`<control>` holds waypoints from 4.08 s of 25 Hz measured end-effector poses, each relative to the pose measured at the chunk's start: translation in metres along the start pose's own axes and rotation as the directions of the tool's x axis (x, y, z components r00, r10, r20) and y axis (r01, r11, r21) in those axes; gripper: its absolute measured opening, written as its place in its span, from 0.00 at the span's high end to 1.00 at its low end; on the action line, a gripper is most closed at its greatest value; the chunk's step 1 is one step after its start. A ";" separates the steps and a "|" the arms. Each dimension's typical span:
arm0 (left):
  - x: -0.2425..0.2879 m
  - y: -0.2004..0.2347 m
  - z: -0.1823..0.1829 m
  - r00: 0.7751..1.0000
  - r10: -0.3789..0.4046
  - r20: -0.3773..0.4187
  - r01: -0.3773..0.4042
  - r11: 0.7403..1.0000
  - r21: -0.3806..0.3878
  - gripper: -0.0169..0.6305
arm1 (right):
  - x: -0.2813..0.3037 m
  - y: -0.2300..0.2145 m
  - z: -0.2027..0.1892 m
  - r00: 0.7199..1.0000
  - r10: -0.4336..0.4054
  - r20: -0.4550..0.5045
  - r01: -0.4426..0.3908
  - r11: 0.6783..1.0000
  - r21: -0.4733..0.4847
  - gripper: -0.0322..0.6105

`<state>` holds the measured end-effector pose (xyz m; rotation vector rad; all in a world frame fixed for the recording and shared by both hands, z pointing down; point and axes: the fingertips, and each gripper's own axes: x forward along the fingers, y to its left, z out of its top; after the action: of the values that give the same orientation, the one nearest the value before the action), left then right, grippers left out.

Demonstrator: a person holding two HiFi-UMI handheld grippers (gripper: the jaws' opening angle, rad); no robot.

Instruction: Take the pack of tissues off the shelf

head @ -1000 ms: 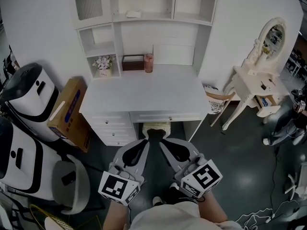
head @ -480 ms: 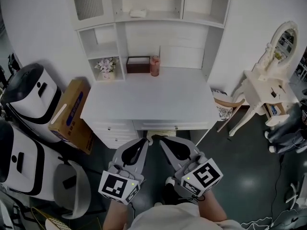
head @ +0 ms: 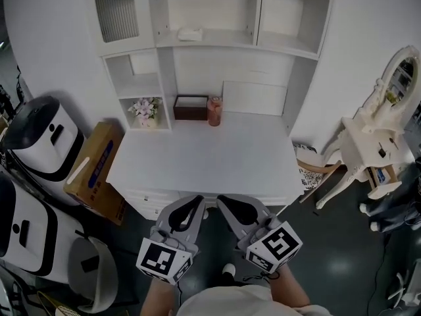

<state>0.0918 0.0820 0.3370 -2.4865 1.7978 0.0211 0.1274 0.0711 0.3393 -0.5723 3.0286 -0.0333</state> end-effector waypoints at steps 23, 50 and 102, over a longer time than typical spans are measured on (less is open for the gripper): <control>0.100 0.021 -0.004 0.998 0.061 -0.008 -0.060 0.997 0.038 0.97 | 0.027 -0.102 0.000 0.997 0.069 0.024 -0.069 0.997 0.030 0.95; 0.117 0.183 -0.009 1.000 -0.028 -0.014 0.029 0.999 0.028 0.97 | 0.178 -0.116 -0.002 0.998 -0.060 0.032 0.059 0.997 0.049 0.95; 0.190 0.332 -0.011 0.977 -0.206 0.045 0.206 0.978 0.004 0.97 | 0.315 -0.181 0.002 0.964 -0.267 0.000 0.267 0.963 0.033 0.85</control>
<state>-0.1636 -0.2024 0.3203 -2.6365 1.5143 0.0653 -0.0990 -0.2126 0.3264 -0.9716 2.9160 -0.0933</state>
